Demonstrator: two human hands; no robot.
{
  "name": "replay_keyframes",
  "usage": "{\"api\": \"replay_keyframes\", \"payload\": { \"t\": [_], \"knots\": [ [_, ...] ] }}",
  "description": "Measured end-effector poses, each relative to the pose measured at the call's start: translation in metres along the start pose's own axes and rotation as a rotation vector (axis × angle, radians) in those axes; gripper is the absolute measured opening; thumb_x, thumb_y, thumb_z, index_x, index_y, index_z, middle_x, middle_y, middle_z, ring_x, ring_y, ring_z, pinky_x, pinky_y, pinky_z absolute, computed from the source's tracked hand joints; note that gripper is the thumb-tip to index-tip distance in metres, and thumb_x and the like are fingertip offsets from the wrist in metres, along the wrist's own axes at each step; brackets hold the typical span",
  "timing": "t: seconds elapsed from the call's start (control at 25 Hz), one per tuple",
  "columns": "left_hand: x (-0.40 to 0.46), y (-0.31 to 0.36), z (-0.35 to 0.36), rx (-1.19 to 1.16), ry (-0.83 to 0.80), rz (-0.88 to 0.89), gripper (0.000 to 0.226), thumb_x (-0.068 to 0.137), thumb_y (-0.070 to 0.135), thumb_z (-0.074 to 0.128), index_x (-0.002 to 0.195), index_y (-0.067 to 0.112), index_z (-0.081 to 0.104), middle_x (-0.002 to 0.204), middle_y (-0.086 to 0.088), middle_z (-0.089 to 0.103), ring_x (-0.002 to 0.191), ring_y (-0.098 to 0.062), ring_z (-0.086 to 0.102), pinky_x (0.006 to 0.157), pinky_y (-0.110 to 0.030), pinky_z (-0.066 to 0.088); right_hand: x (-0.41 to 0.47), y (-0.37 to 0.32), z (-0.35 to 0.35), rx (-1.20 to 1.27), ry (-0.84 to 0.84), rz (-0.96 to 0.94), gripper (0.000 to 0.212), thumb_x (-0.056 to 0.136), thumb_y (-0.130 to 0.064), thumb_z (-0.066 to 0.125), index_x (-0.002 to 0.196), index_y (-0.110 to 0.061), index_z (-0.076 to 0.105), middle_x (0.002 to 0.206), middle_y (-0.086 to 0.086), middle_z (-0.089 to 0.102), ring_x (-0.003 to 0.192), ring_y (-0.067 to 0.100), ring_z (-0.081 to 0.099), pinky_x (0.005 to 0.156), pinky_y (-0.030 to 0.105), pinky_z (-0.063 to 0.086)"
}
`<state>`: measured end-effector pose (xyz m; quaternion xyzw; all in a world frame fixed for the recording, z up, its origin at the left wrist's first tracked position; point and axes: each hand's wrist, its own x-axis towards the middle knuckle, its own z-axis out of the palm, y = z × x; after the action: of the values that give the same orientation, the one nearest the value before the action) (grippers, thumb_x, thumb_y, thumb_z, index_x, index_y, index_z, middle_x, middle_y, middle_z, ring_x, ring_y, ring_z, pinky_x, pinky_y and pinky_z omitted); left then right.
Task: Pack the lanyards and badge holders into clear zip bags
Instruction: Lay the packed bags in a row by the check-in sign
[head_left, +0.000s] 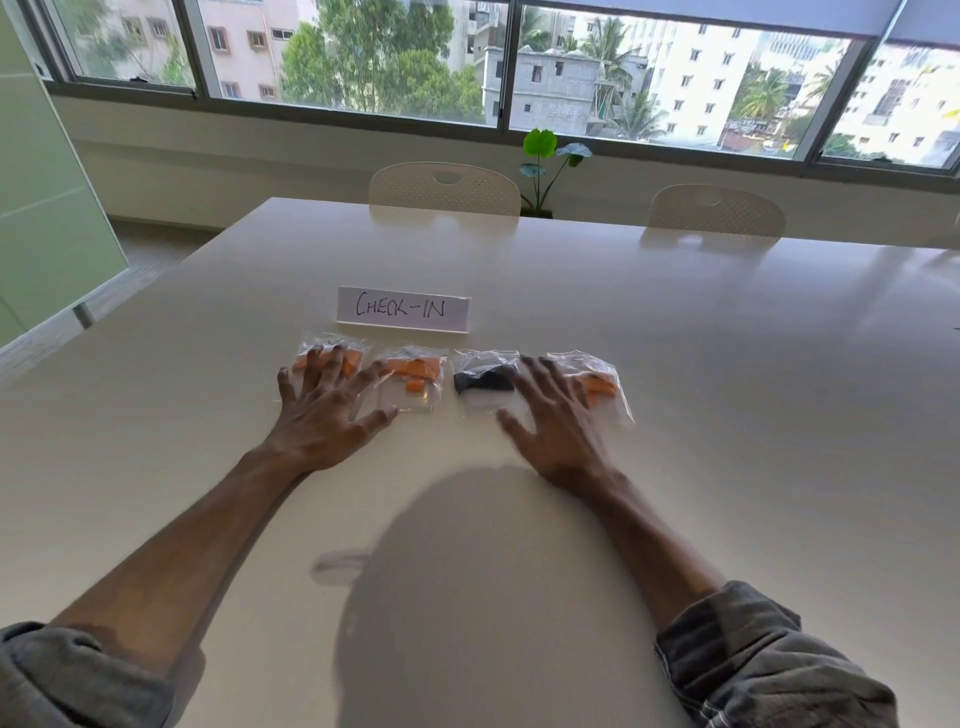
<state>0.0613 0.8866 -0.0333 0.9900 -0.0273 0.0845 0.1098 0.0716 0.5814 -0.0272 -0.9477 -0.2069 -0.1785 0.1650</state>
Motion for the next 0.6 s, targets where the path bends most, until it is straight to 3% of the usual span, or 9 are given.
{"api": "replay_keyframes", "payload": {
  "t": [0.12, 0.4, 0.48, 0.6],
  "knots": [
    [0.002, 0.0, 0.001, 0.02, -0.04, 0.012, 0.07, 0.077, 0.083, 0.018, 0.143, 0.06, 0.012, 0.163, 0.001, -0.004, 0.148, -0.019, -0.016, 0.111, -0.058, -0.008, 0.002, -0.012, 0.008, 0.06, -0.145, -0.06, 0.056, 0.093, -0.06, 0.038, 0.145, -0.039, 0.035, 0.16, -0.011, 0.024, 0.148, 0.01, 0.012, 0.119, 0.051, 0.011],
    [0.012, 0.0, 0.003, 0.035, -0.077, 0.009, 0.061, 0.085, 0.077, 0.021, 0.143, 0.061, 0.012, 0.163, 0.002, -0.003, 0.148, -0.02, -0.013, 0.111, -0.058, -0.006, 0.001, -0.01, 0.005, 0.029, -0.186, 0.083, 0.061, 0.091, -0.067, 0.036, 0.145, -0.04, 0.037, 0.163, -0.01, 0.016, 0.149, 0.012, 0.01, 0.12, 0.046, 0.013],
    [0.012, -0.001, 0.004, 0.035, -0.037, 0.029, 0.063, 0.083, 0.077, 0.02, 0.143, 0.06, 0.012, 0.163, 0.001, -0.001, 0.148, -0.02, -0.012, 0.111, -0.057, -0.006, 0.001, -0.011, 0.006, 0.021, -0.141, 0.063, 0.064, 0.09, -0.067, 0.037, 0.147, -0.037, 0.033, 0.162, -0.008, 0.019, 0.149, 0.013, 0.014, 0.12, 0.046, 0.013],
    [0.008, -0.003, 0.005, 0.014, 0.114, 0.086, 0.063, 0.087, 0.072, 0.028, 0.146, 0.052, 0.016, 0.162, -0.001, 0.012, 0.149, -0.02, -0.004, 0.111, -0.061, -0.004, 0.001, -0.003, 0.002, -0.036, 0.079, 0.123, 0.071, 0.09, -0.066, 0.04, 0.147, -0.026, 0.035, 0.157, -0.002, 0.033, 0.147, 0.018, 0.023, 0.119, 0.044, 0.01]
  ]
}}
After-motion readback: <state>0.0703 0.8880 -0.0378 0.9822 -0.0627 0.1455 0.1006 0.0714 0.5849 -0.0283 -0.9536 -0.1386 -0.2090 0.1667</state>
